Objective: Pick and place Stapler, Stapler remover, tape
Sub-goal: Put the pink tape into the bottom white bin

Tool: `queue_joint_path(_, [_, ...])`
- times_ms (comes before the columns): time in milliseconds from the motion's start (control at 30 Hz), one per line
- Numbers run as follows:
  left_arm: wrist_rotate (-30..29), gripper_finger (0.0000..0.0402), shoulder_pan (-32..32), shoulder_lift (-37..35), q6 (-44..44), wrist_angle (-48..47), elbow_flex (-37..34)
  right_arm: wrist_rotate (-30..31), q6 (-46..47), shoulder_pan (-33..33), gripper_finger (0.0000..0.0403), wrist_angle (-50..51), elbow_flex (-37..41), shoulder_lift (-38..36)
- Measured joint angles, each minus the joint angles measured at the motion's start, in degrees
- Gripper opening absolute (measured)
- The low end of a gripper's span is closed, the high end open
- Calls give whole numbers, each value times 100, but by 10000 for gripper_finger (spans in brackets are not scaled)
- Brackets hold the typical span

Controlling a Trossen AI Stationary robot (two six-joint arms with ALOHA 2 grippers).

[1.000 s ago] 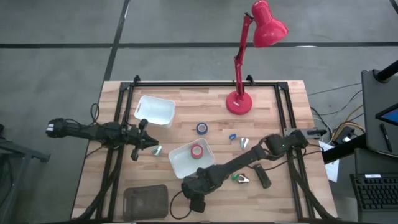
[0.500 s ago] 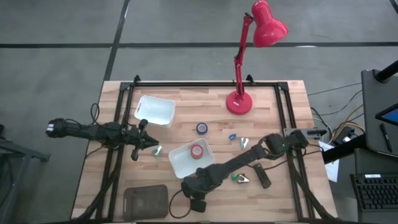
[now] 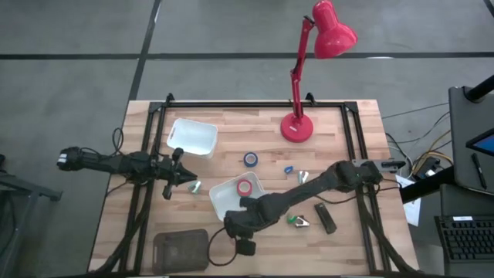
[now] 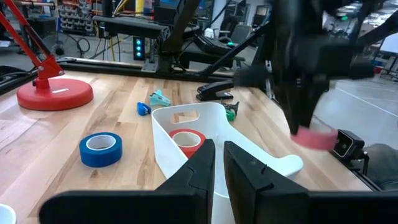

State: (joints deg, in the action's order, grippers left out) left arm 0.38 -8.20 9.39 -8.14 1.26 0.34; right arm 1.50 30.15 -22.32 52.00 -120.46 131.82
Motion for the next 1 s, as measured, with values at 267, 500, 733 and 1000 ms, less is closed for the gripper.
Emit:
queue_joint_path(267, [1, 39, 1, 2, -1, 0, 0, 1715, -789, 213, 29, 510, -466, -225])
queue_joint_path(500, [1, 39, 0, 2, -1, 0, 0, 1654, -833, 687, 29, 429, -150, -213])
queue_joint_path(733, [1, 39, 1, 9, -1, 0, 0, 947, -1078, 960, 29, -264, 284, -54])
queue_joint_path(1000, [2, 39, 0, 11, -2, 0, 0, 637, -1105, 1014, 42, -438, 343, 174])
